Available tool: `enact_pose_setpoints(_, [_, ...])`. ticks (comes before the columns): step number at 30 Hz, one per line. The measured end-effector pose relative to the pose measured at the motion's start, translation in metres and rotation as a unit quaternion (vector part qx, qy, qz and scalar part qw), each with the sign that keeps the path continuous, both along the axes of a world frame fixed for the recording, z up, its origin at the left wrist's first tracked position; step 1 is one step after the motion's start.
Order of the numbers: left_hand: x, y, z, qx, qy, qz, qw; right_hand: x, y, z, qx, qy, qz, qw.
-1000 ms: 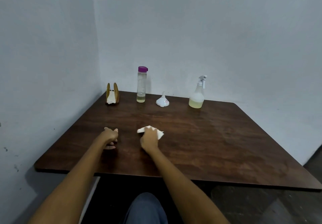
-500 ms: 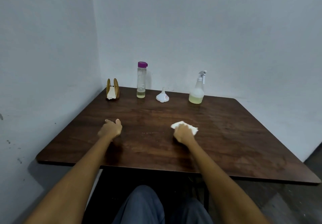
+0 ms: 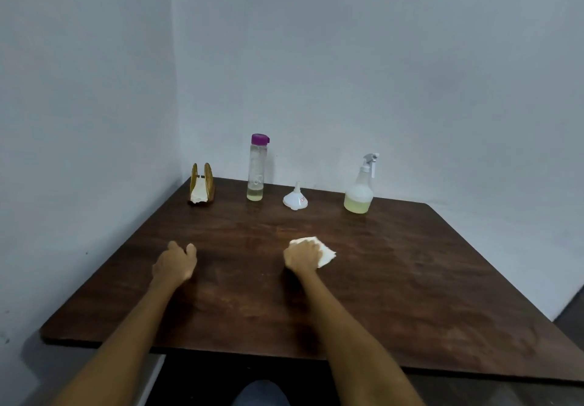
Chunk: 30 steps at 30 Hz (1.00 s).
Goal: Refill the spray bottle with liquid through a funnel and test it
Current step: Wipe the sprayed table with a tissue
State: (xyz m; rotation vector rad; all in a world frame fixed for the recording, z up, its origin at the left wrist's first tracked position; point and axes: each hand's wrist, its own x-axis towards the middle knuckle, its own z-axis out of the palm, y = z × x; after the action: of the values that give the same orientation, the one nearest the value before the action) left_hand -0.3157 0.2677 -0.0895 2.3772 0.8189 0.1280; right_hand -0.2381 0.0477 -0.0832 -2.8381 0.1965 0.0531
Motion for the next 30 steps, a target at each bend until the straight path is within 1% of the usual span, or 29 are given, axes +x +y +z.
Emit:
enact_pose_setpoints(3, [0.002,0.002,0.003,-0.034,-0.010,0.006,0.999,0.002,0.057,-0.004,-0.001,-0.015,0.142,0.990])
enact_pose_setpoints(6, [-0.003,0.002,0.001,-0.049,-0.019,0.014,0.998,-0.037,0.100,0.000,0.046,-0.012,0.262,0.964])
enact_pose_setpoints(8, [-0.006,0.000,0.000,-0.056,-0.028,0.018,0.998,-0.057,0.105,-0.003,0.066,0.002,0.316,0.946])
enact_pose_setpoints(9, [-0.007,-0.001,0.001,-0.057,-0.030,0.018,0.998,-0.059,0.100,-0.006,0.074,0.011,0.324,0.943])
enact_pose_setpoints(11, [-0.010,-0.001,0.001,-0.047,-0.024,0.016,0.998,-0.063,0.078,-0.001,0.111,0.022,0.302,0.947])
enact_pose_setpoints(13, [-0.014,-0.003,0.003,-0.023,-0.011,0.008,1.000,-0.062,0.040,0.003,0.134,0.013,0.238,0.962])
enact_pose_setpoints(16, [-0.019,-0.007,0.007,0.020,0.003,-0.007,1.000,-0.061,-0.037,0.011,0.151,0.012,0.121,0.981])
enact_pose_setpoints(18, [-0.024,-0.010,0.009,0.038,0.007,-0.016,0.999,-0.059,-0.092,0.008,0.139,0.008,0.045,0.989])
enact_pose_setpoints(21, [-0.030,-0.011,0.008,0.047,0.004,-0.031,0.998,-0.054,-0.150,-0.002,0.079,-0.053,-0.056,0.994])
enact_pose_setpoints(23, [-0.035,-0.009,0.006,0.041,-0.001,-0.041,0.998,-0.062,-0.156,-0.002,0.042,-0.063,-0.117,0.990])
enact_pose_setpoints(26, [-0.042,-0.008,0.003,0.034,-0.019,-0.046,0.998,-0.069,-0.130,0.000,0.021,-0.032,-0.168,0.985])
enact_pose_setpoints(28, [-0.047,-0.010,0.002,0.030,-0.055,-0.042,0.997,-0.070,-0.100,0.000,-0.001,-0.030,-0.171,0.985])
enact_pose_setpoints(29, [-0.051,-0.011,0.001,0.030,-0.085,-0.035,0.995,-0.070,-0.082,-0.001,-0.008,-0.028,-0.150,0.988])
enact_pose_setpoints(30, [-0.054,-0.012,0.000,0.034,-0.119,-0.026,0.992,-0.072,-0.059,-0.002,-0.015,-0.032,-0.106,0.994])
